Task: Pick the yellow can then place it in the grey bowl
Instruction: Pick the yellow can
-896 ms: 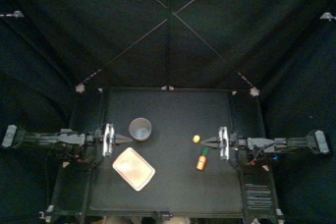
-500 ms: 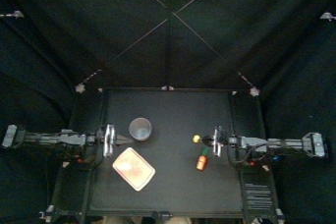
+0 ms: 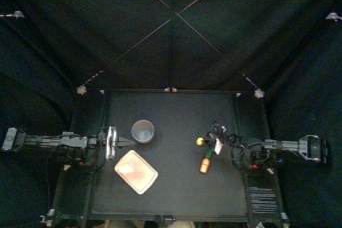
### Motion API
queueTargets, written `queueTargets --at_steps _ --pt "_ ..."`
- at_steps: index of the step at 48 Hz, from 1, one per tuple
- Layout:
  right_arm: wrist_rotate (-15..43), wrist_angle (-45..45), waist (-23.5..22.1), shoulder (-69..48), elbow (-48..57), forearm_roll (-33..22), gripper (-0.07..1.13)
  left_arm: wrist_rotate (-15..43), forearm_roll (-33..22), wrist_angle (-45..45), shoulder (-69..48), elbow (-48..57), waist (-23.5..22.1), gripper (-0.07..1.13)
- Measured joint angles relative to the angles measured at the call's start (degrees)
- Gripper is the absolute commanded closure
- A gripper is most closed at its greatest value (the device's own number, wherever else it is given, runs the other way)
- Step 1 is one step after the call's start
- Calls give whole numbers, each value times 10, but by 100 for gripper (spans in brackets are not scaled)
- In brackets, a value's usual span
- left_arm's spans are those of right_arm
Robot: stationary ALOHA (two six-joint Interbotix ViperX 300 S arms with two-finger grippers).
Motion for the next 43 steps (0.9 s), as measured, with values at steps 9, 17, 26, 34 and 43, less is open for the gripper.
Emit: queueTargets --at_steps 9,17,26,34,43 --pt "1 -6 -13 30 0 7 2 0 1 0 -1 -1 0 107" --pt "0 -8 -14 80 -8 3 2 0 1 0 0 -1 0 107" --pt "-1 -8 -18 146 -25 2 2 1 1 0 0 0 4 107" --pt "-2 -8 -20 207 -42 1 2 1 1 1 -1 0 10 107" --pt "-2 -8 -20 259 -61 -11 5 1 1 0 0 1 12 107"
